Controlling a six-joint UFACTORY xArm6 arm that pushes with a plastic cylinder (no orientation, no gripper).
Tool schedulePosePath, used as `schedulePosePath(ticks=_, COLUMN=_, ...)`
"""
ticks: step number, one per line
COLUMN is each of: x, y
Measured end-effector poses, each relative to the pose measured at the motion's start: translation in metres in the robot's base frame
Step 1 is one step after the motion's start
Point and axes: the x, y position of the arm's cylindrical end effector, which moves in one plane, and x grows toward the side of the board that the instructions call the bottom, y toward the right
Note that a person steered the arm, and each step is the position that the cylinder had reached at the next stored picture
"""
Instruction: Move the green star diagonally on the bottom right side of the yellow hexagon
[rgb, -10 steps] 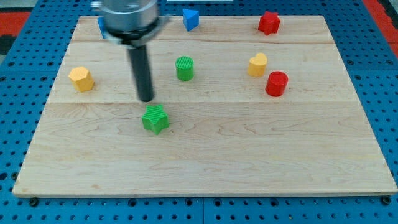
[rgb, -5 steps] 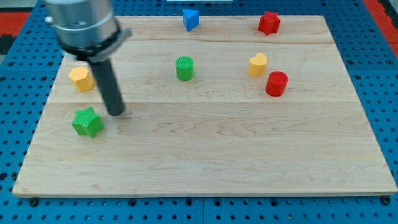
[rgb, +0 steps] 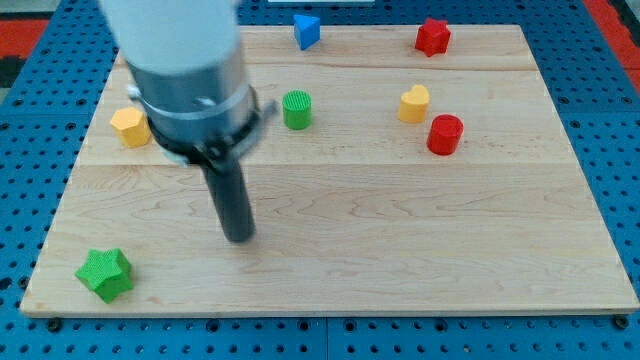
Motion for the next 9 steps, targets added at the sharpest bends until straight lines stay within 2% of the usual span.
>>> schedulePosePath(ticks=1, x=0.052, y=-0.041)
schedulePosePath(ticks=2, x=0.039, y=-0.152)
schedulePosePath(ticks=4, x=0.028, y=-0.146)
schedulePosePath(ticks=5, x=0.052, y=-0.155)
schedulePosePath(ticks=6, x=0.019, y=-0.213)
schedulePosePath(ticks=7, x=-0.005, y=-0.196)
schedulePosePath(ticks=8, x=0.017, y=-0.174)
schedulePosePath(ticks=9, x=0.052, y=-0.202)
